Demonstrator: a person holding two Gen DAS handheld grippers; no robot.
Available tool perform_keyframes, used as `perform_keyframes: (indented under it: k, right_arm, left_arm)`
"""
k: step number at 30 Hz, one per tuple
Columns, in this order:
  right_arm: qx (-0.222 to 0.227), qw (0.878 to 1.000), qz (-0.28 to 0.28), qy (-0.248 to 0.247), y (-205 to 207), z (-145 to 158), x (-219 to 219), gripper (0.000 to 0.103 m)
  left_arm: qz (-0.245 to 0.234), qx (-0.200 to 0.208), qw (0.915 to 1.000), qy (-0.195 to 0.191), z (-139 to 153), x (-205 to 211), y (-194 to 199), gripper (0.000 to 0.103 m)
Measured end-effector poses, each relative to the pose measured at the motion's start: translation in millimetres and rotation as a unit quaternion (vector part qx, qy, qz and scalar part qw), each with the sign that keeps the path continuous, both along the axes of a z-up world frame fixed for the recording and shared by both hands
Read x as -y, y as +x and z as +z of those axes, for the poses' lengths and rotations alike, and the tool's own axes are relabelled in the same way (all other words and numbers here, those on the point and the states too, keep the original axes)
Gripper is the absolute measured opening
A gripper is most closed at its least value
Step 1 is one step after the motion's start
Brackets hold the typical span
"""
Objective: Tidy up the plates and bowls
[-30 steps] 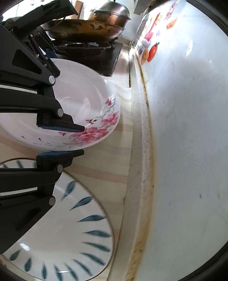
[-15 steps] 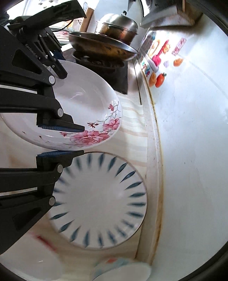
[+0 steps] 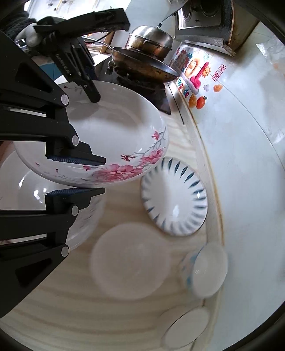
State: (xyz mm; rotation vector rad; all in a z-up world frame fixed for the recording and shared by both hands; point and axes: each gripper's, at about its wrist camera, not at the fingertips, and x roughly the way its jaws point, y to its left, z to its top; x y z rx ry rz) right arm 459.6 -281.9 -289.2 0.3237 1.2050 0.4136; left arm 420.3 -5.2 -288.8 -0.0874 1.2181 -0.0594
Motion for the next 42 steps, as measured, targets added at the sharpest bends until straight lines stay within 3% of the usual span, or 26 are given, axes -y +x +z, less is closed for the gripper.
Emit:
perform_keyframes:
  k: [15, 16, 17, 19, 23, 27, 30, 35, 42]
  right_arm:
    - [-0.055, 0.997, -0.047, -0.008, -65, -58, 66, 0.021]
    - [-0.056, 0.997, -0.048, -0.012, -67, -60, 67, 0.021]
    - [-0.059, 0.997, -0.049, -0.009, -68, -63, 68, 0.021]
    - [-0.064, 0.997, -0.049, 0.007, -70, -67, 69, 0.019]
    - [-0.07, 0.997, -0.038, -0.023, -72, -78, 63, 0.018]
    - [-0.103, 0.993, -0.051, 0.003, -75, -87, 78, 0.018]
    - [-0.123, 0.988, -0.089, 0.028, -77, -80, 98, 0.025]
    - [-0.094, 0.986, -0.125, 0.062, -71, -43, 121, 0.029]
    - [-0.049, 0.988, -0.121, 0.087, -6, 9, 87, 0.047]
  left_arm:
    - [-0.069, -0.06, 0.9957, 0.02, -49, 60, -18, 0.029]
    - [-0.077, -0.059, 0.9952, 0.013, -49, 64, -20, 0.017]
    - [-0.091, -0.061, 0.9939, -0.003, -48, 70, -22, 0.013]
    - [-0.114, -0.051, 0.9922, 0.013, -45, 90, -27, 0.013]
    - [-0.134, -0.048, 0.9896, 0.016, -45, 112, -34, 0.013]
    - [-0.122, -0.058, 0.9908, 0.002, -39, 102, -35, 0.014]
    - [-0.085, -0.05, 0.9951, -0.009, -23, 76, -24, 0.015]
    - [-0.03, -0.001, 0.9996, 0.001, 19, 28, 9, 0.016]
    - [-0.011, 0.014, 0.9998, 0.005, 30, 1, 72, 0.019]
